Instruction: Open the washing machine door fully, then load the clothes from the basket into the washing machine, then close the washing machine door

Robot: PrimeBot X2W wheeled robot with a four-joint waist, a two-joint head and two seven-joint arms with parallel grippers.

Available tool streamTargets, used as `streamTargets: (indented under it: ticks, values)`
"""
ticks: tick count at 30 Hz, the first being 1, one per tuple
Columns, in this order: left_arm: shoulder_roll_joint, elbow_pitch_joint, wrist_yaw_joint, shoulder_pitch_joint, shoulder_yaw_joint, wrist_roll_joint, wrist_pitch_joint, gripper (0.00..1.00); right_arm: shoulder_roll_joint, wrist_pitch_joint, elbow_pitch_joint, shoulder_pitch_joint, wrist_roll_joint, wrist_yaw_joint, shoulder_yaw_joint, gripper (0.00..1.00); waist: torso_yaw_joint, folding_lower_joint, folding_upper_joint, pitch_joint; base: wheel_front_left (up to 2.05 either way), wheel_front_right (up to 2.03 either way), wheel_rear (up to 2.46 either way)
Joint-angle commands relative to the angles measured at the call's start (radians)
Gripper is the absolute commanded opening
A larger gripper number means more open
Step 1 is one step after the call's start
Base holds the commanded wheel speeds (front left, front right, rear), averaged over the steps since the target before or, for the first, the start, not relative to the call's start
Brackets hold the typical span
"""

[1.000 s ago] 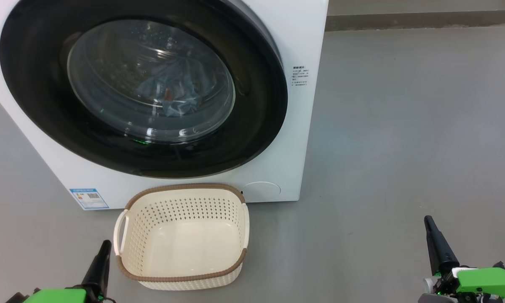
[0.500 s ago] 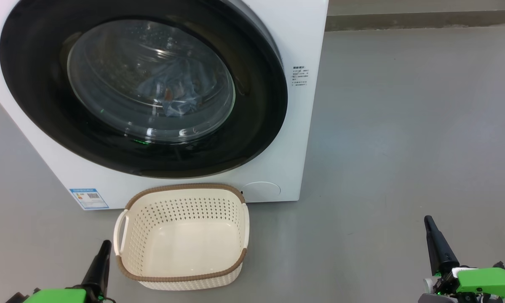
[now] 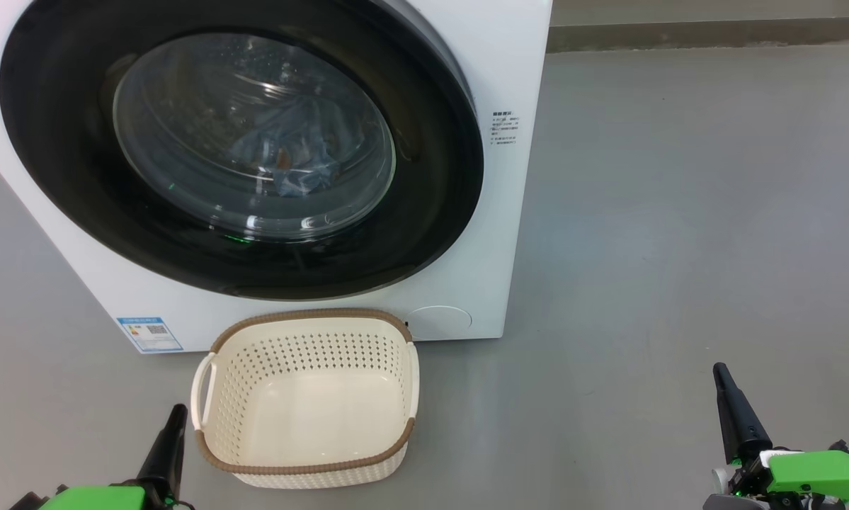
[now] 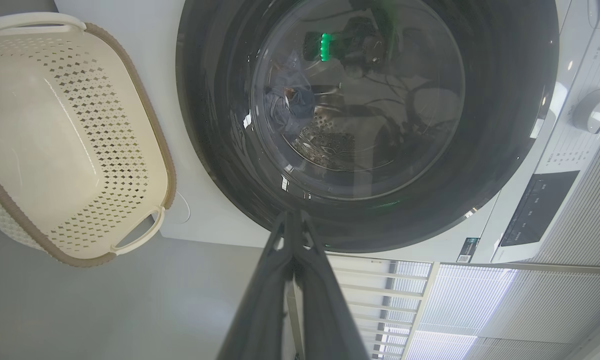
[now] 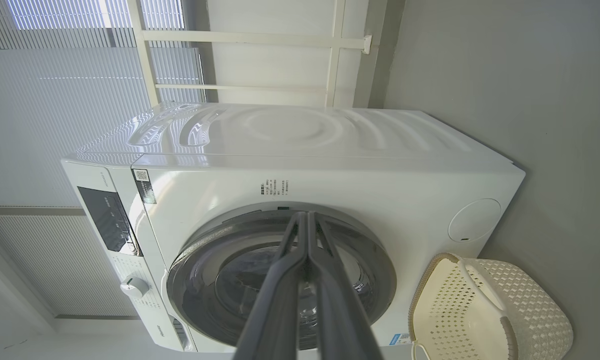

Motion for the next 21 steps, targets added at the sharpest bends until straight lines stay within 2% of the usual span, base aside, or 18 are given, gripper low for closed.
streamTargets:
  ticks: [1,21]
  values:
    - [0.017,-0.026,-0.003,-0.041,0.035,-0.008,0.006,0.00,-0.004,0.008,-0.029,-0.040,0.010,-0.001,0.023,0.00,0.000,0.0000,0.0000,0.000,0.00,0.00,0.00]
    - [0.017,-0.026,-0.003,-0.041,0.035,-0.008,0.006,0.00,-0.004,0.008,-0.029,-0.040,0.010,-0.001,0.023,0.00,0.000,0.0000,0.0000,0.000,0.00,0.00,0.00]
